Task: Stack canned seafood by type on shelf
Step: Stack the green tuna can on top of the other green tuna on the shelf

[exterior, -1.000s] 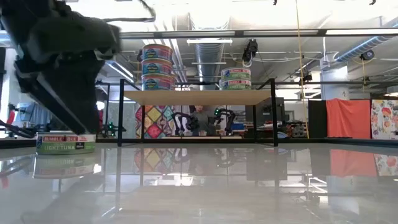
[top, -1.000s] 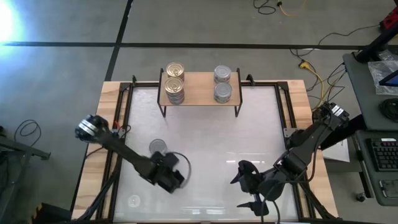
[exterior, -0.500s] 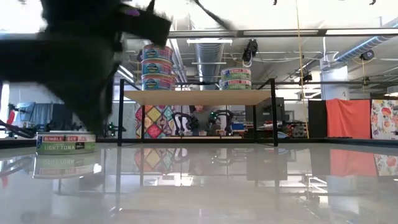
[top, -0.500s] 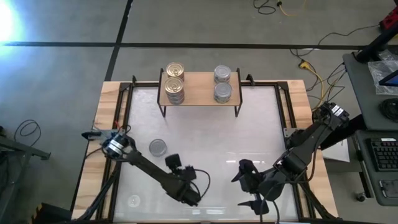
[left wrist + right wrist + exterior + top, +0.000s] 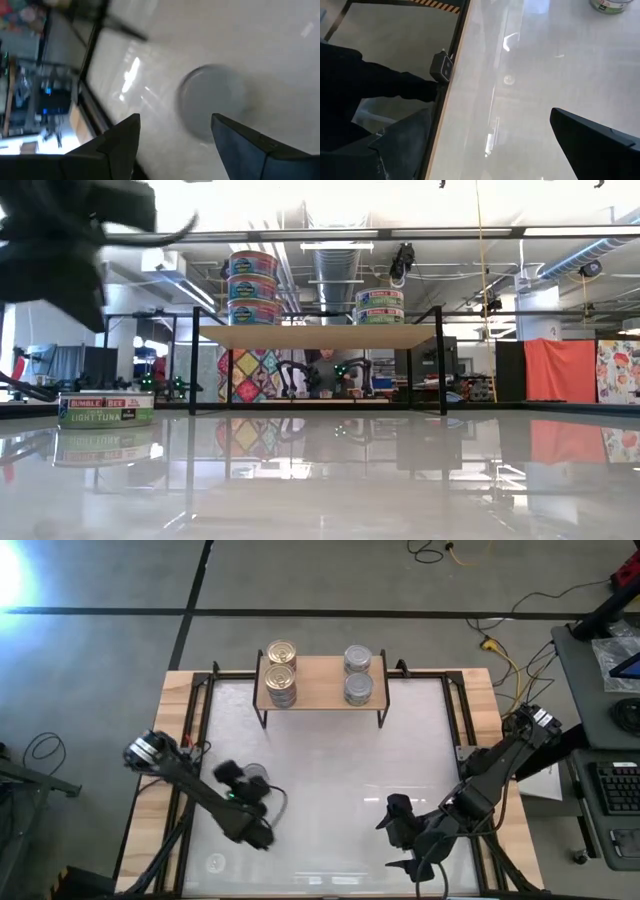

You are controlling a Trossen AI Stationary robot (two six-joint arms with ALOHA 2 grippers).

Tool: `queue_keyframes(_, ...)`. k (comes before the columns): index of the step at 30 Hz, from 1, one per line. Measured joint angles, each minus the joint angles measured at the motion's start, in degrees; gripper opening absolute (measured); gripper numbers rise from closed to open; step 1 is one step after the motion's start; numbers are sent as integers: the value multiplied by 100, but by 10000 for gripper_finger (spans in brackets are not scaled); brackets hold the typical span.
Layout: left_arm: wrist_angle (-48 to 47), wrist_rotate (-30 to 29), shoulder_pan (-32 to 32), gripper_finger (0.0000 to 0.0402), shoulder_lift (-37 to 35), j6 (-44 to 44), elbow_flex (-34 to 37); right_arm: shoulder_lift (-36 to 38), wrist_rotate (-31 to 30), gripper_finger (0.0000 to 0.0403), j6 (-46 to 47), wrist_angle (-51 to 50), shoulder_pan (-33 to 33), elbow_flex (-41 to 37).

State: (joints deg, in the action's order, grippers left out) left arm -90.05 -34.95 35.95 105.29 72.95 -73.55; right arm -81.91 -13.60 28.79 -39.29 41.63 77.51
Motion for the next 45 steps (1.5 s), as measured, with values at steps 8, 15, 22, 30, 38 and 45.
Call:
queue_keyframes(8,0,608,61,222,-1390,1772,1913,0,-477,400,-88,25,0,-1)
queue_keyframes(15,319,656,-43,187,-2420,3071,2818,-12,-810,400,-119,67,-2,-1)
queue_keyframes(22,670,1144,-557,138,-2647,3132,3118,-59,-1145,400,-283,149,-28,-3)
queue_keyframes(30,1726,1306,-1188,80,-2585,2332,3040,-61,-1157,400,-258,232,-31,-6)
queue_keyframes(38,2561,1547,-1468,20,-2466,2021,3051,-61,-1155,400,-178,234,-31,-6)
queue_keyframes(45,3084,1495,-1487,0,-2076,1632,3014,-61,-1072,400,63,232,-26,-6)
